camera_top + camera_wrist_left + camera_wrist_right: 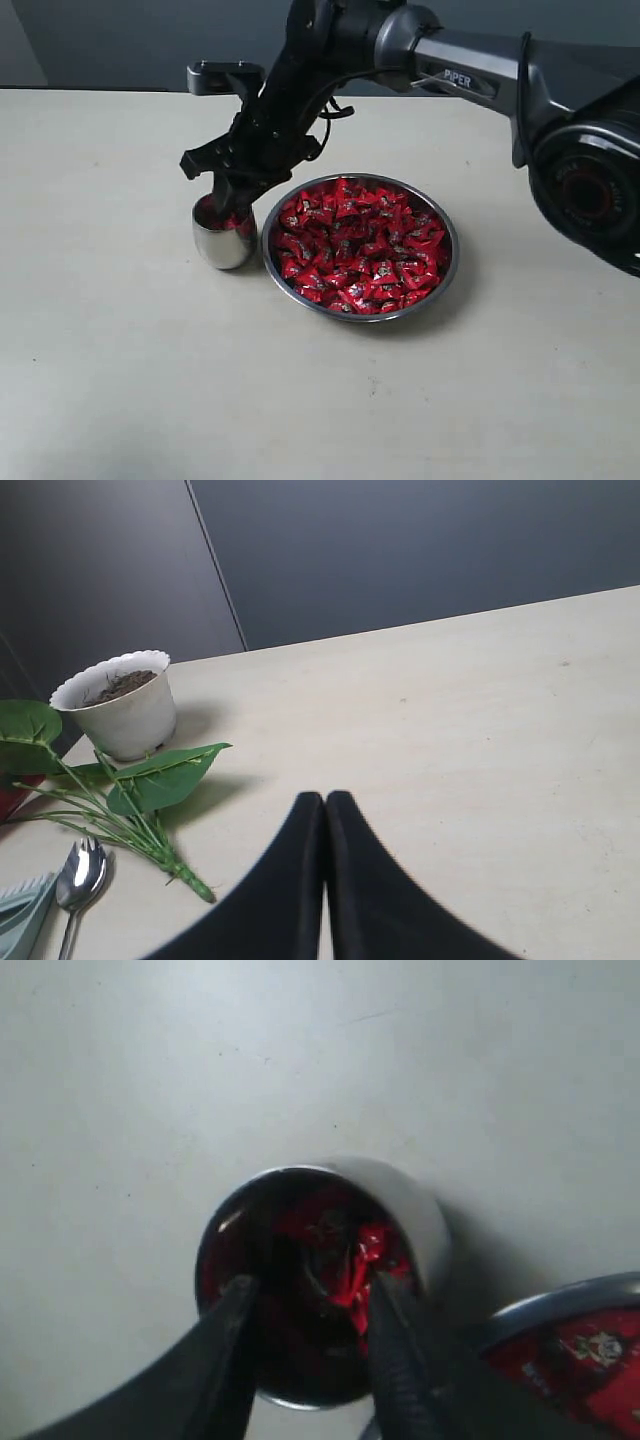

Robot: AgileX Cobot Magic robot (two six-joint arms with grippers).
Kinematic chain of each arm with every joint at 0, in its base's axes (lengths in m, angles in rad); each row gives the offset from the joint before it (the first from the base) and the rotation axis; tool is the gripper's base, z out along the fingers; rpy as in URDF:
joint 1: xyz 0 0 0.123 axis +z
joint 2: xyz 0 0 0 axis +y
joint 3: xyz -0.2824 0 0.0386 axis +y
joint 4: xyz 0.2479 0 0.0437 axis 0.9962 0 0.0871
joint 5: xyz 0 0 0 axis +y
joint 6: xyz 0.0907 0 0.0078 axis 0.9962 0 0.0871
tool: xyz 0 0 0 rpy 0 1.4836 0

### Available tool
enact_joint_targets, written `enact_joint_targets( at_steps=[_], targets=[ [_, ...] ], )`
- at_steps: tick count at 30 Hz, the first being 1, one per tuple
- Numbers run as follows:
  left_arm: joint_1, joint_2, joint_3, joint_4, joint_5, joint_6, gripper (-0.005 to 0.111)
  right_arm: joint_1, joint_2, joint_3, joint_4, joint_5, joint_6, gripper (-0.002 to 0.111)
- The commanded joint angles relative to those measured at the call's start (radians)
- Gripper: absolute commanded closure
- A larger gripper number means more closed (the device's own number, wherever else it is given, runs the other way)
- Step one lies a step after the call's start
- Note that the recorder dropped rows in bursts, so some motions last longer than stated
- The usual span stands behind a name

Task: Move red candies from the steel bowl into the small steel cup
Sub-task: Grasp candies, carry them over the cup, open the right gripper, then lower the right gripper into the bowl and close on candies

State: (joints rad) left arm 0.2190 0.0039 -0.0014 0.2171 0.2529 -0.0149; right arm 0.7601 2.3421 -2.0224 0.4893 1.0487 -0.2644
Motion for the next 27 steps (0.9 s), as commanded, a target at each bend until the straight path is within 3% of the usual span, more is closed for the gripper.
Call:
enact_joint_targets(
  at_steps=[1,12,27],
  targets=[
    [-0.003,-0.004,0.001,0.004,-0.013,-0.004,0.106,-0.011,-0.06,-0.009,-0.117,-0.002,0.039,0.072],
    [-0.003,-0.004,0.001,0.004,-0.013,-0.004,0.106,-0.164,-0.094,-0.005,-0.17,0.093,0.078,0.072],
    [-0.003,-0.004,0.001,0.004,-0.013,-0.004,0.106,-0.171,0.033,-0.005,-0.168,0.142,0.08,0.072]
  ],
)
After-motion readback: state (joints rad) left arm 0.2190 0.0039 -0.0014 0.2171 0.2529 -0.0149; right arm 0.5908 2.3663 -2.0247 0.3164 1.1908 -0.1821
